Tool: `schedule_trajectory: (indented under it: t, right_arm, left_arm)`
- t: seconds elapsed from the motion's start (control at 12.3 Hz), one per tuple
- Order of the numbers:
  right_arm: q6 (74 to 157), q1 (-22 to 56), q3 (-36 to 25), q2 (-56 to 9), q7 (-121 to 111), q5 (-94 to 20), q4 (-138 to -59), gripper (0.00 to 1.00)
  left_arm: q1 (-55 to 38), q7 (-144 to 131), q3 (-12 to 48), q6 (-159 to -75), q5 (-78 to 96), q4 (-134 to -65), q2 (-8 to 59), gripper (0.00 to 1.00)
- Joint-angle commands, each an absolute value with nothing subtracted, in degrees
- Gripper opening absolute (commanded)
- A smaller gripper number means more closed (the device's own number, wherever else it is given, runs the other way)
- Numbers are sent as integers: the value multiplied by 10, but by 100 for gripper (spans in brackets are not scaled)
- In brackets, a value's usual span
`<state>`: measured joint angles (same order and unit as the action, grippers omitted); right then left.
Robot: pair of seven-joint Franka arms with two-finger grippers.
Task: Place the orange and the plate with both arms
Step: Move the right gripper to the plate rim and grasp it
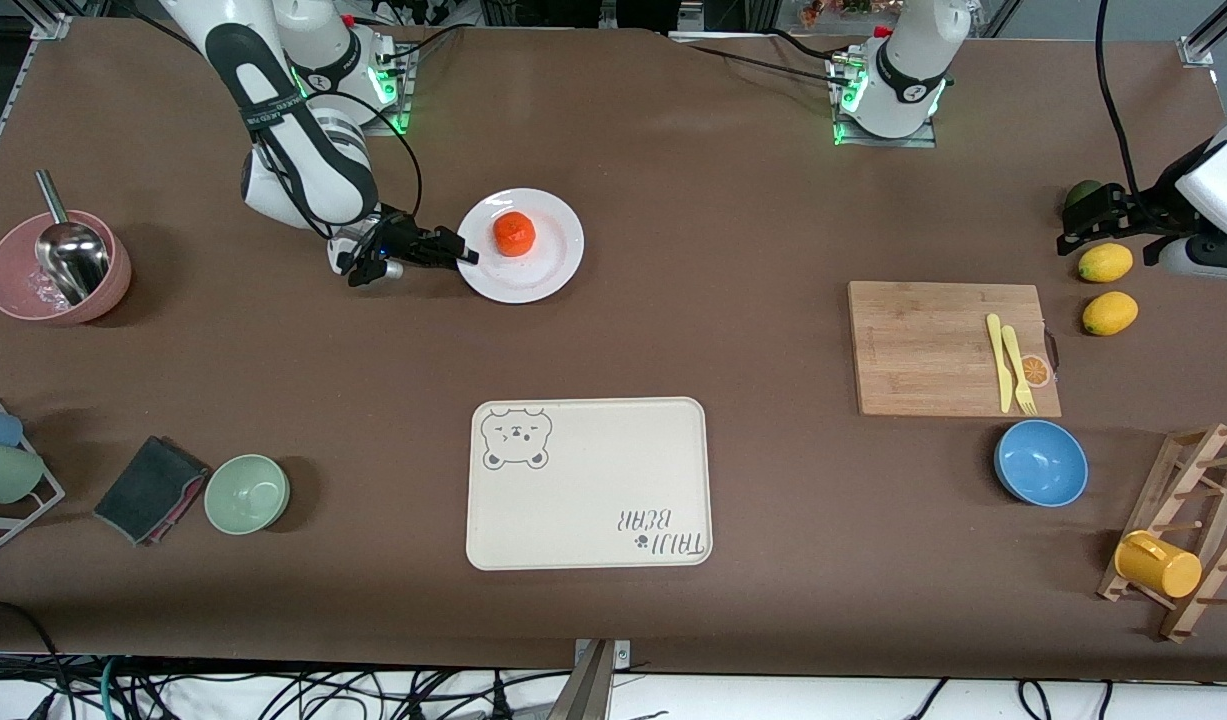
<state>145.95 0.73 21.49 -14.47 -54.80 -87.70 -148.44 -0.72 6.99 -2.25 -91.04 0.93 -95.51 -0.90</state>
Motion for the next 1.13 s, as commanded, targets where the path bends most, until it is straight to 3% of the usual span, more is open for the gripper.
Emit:
schedule_trajectory:
  t: [0.0,0.65,1.05]
  right_arm:
    - [1458,4,222,-134,-587,-923,-1496,44]
    - [1457,4,222,-156,-637,-955,-1494,26]
    - [1457,4,221,-177,-685,-985,-1491,5]
  left_arm:
    - [-10,77,-23,-897,0,-938,-2,100]
    - [-11,80,-23,-897,0,-938,-2,100]
    - [-11,80,-23,-897,0,-938,-1,100]
